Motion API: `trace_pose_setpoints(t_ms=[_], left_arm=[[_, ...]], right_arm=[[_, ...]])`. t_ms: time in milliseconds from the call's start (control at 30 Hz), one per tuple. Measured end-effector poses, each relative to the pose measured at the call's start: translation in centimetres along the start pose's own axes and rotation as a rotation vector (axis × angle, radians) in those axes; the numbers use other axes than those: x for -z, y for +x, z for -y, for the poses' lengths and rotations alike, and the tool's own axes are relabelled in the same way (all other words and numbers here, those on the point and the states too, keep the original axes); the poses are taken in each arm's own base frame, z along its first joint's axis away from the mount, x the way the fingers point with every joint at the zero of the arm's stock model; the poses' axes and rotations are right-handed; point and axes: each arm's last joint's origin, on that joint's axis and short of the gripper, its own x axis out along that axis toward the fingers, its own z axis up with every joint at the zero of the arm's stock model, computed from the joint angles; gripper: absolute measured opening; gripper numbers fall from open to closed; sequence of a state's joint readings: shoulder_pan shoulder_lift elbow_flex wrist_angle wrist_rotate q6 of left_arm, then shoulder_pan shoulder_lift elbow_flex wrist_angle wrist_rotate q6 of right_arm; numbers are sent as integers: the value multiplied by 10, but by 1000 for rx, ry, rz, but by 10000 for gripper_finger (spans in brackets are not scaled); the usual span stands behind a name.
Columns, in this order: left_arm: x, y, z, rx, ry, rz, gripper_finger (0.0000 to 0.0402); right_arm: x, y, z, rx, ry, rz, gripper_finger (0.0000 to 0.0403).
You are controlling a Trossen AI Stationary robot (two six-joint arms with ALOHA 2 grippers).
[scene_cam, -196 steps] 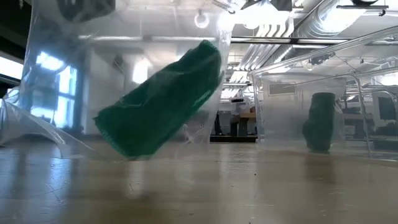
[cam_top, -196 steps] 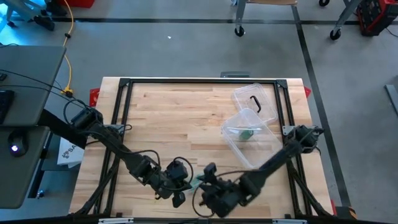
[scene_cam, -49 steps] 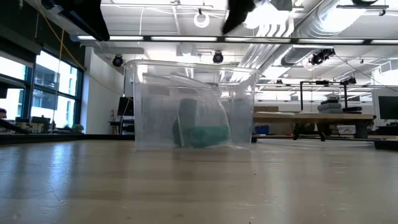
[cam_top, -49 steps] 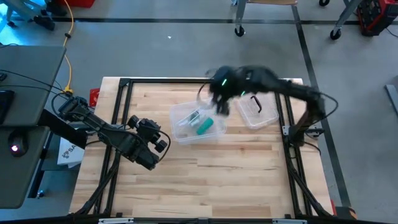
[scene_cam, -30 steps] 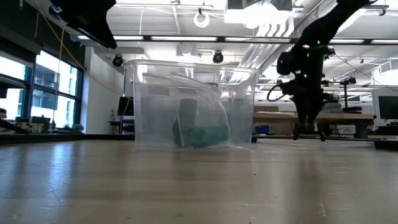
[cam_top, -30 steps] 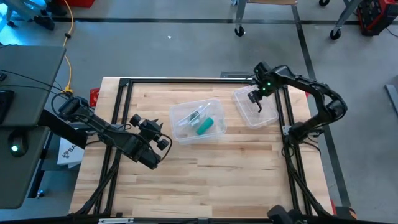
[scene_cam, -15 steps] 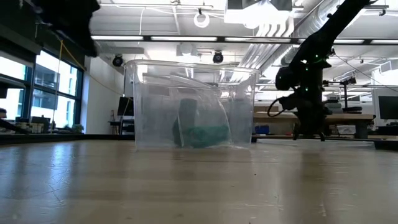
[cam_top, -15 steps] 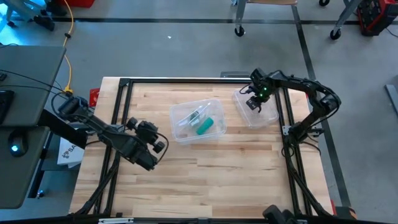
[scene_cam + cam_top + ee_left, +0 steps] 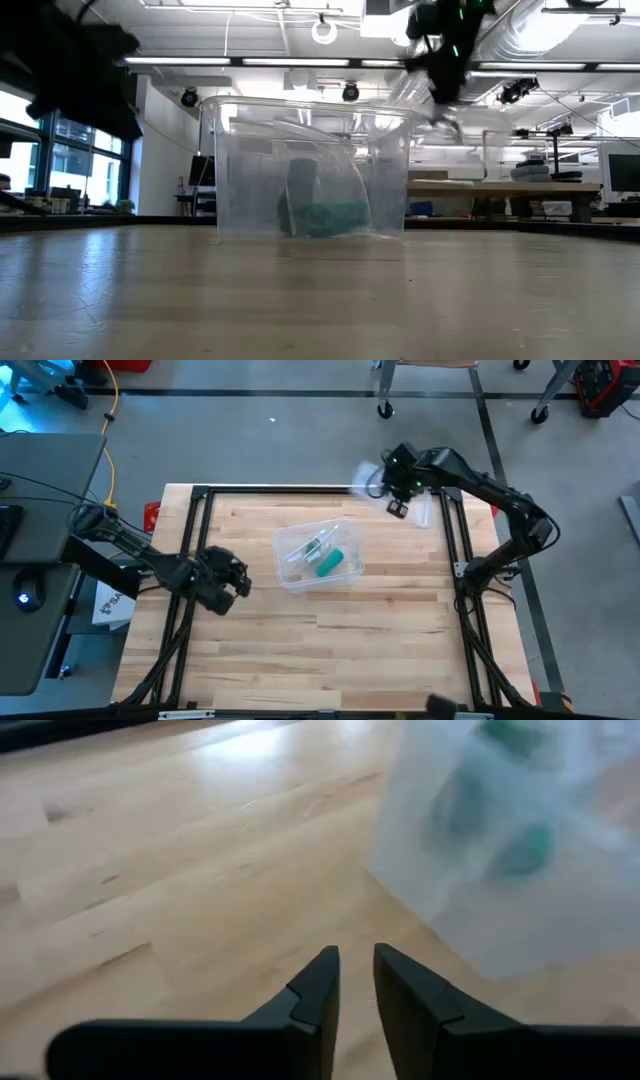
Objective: Roll bandage
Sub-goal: Close the transparent bin
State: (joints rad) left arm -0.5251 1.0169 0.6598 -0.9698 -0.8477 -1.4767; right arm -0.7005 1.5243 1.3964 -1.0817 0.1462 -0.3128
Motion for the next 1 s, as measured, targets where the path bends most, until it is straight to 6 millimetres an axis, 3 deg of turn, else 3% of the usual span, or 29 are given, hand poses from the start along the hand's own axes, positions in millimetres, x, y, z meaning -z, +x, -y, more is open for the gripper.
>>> trace_pose_setpoints(t_ms=[200, 367, 533, 667, 1000], left_arm=[[6, 42, -18, 37, -14, 79, 23], [-7, 68, -22, 68, 38, 126, 3], [-30, 86, -23, 122, 118, 227, 1], [-45, 96, -22, 206, 154, 282, 1], [-52, 134, -4, 387, 134, 334, 1]], right_arm=[[-44, -89, -40, -70, -277, 307, 14], [-61, -123, -76, -122, -419, 413, 14], [-77, -118, -113, -319, -555, 388, 14], [-88, -108, -129, -362, -572, 335, 14], [-106, -67, -164, -433, -559, 147, 19]])
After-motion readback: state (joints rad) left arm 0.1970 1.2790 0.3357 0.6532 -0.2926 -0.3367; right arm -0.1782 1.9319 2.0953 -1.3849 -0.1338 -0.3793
